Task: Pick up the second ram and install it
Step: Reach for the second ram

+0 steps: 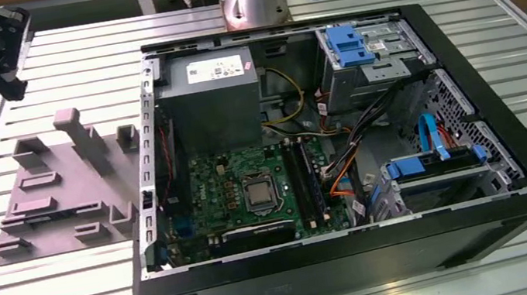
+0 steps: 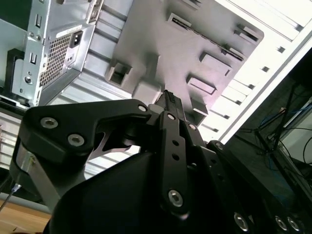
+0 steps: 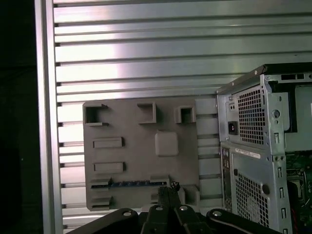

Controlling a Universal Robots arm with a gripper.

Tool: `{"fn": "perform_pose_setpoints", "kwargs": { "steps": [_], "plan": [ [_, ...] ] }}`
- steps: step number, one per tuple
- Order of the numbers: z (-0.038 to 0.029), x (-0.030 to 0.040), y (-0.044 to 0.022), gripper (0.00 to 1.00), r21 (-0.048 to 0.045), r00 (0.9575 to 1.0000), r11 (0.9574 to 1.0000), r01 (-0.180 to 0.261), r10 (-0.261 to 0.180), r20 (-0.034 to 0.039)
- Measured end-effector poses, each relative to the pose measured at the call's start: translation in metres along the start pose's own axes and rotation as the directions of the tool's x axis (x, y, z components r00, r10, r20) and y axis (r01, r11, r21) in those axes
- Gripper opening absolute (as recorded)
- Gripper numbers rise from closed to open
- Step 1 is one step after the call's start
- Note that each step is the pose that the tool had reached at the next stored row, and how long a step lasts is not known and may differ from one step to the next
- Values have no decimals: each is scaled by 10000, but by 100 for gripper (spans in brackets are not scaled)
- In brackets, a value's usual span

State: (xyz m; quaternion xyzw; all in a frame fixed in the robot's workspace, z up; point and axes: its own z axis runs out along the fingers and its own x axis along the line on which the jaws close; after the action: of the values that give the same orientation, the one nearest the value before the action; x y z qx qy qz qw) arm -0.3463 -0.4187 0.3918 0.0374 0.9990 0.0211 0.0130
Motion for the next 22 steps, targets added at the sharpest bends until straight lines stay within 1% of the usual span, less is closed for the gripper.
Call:
{"fn": "perform_pose_setpoints", "kwargs": {
  "steps": [2,3,13,16,22],
  "plan": [
    [-1,43,-4,11,0,10000,10000,1,-1,0],
    [-1,54,-5,11,0,10000,10000,0,0,-1],
    [-2,65,-12,11,0,10000,10000,0,0,0],
    [-5,97,-54,11,0,10000,10000,1,-1,-1],
    [-7,183,-200,11,-1,10000,10000,1,-1,1]
  ]
}}
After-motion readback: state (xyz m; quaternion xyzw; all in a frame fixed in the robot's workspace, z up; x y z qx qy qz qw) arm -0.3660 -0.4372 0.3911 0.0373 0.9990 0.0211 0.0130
